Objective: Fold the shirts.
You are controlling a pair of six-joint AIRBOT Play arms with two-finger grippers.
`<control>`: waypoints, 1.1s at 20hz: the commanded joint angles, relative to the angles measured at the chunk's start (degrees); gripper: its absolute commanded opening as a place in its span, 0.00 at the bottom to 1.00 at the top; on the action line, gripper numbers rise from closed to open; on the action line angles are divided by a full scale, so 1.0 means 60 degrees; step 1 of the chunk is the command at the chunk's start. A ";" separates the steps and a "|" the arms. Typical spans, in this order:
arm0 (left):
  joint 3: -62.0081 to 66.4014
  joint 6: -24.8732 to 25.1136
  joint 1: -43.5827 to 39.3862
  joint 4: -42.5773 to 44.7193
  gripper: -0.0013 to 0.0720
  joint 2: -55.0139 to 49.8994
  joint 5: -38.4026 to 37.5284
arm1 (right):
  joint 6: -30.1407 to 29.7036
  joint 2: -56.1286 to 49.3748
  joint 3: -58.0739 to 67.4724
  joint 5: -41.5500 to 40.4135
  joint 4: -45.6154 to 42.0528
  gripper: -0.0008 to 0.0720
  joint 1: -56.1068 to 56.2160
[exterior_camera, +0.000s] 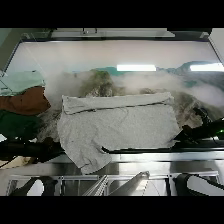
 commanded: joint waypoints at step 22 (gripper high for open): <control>0.0718 -0.0561 -0.3115 -0.0157 0.05 -0.1581 0.3038 | -0.0204 0.0007 0.0007 0.0178 0.0510 0.03 0.0007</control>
